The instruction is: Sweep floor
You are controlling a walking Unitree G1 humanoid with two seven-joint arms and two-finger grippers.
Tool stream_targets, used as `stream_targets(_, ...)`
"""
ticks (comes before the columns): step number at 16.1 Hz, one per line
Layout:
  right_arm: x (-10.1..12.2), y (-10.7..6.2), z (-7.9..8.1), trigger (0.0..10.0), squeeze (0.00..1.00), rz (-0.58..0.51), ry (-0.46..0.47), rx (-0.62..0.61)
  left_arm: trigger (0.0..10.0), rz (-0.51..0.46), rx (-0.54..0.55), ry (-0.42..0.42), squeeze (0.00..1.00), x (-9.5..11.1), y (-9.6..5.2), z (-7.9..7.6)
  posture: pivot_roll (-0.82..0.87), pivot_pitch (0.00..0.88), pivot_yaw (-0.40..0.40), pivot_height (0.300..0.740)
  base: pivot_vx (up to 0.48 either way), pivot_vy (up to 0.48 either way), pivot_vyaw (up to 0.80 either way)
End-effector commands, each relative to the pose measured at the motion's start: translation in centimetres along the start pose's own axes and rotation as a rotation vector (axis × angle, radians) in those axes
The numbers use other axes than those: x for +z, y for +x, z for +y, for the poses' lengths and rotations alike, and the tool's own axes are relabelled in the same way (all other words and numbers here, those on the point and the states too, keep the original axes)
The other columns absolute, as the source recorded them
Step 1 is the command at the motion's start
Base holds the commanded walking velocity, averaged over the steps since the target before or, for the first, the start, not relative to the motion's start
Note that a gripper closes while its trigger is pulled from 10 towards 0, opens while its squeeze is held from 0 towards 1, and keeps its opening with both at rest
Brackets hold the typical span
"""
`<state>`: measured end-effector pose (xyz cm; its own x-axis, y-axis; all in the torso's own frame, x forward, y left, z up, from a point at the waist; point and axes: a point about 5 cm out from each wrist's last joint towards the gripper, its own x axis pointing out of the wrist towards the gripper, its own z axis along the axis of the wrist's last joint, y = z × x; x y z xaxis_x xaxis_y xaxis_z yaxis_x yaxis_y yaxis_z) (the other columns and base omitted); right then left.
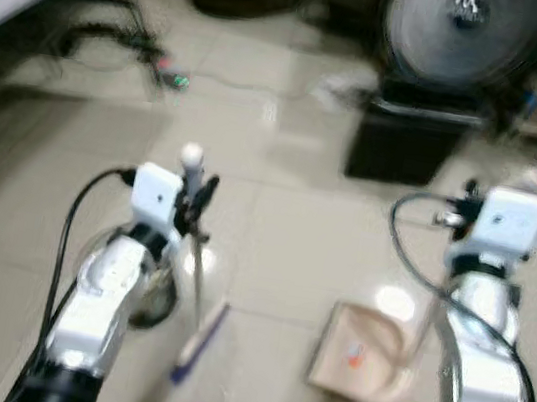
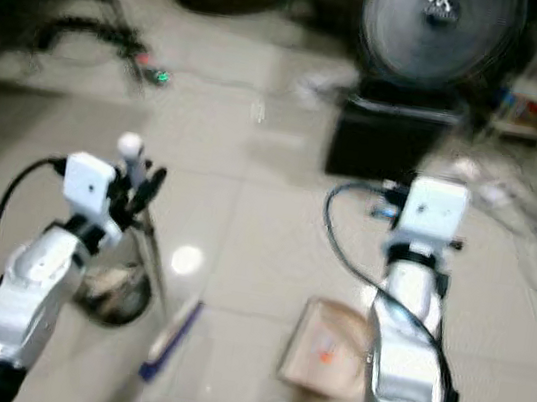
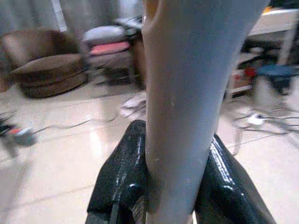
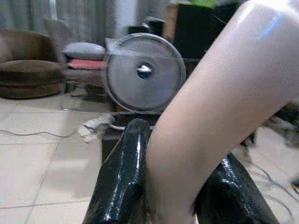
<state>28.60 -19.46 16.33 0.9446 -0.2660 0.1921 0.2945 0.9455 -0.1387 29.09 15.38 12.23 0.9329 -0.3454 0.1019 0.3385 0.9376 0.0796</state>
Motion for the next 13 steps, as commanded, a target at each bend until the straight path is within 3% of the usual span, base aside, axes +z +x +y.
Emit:
stream_targets(1,0.6,0.0,0.1,10.0,0.00,-0.015,-0.003,-0.004,10.0,-0.038,-0.004,0.016,0.00,1.0,0.1,0.2,-0.08,0.120,0.065,0.740,0.000,-0.379,-0.80)
stream_targets(5,0.6,-0.1,0.4,10.0,0.00,-0.003,0.008,0.013,10.0,-0.050,-0.009,0.032,0.00,1.5,0.6,0.2,-0.08,0.125,0.069,0.740,0.000,-0.415,-0.78)
stream_targets(8,0.6,0.0,0.2,10.0,0.00,0.010,0.014,0.020,10.0,-0.061,-0.011,0.035,0.00,2.0,1.1,0.0,-0.08,0.125,0.073,0.740,0.000,-0.419,0.00)
stream_targets(10,-0.3,0.0,0.2,10.0,0.00,0.086,0.086,0.016,10.0,-0.060,-0.013,0.039,0.00,2.1,1.3,-0.1,-0.08,0.127,0.074,0.740,0.000,-0.418,0.00)
stream_targets(13,-0.2,0.0,0.2,10.0,0.00,0.070,0.047,0.040,10.0,-0.053,-0.005,0.042,0.00,2.0,1.3,0.0,-0.08,0.126,0.074,0.740,0.000,-0.420,0.00)
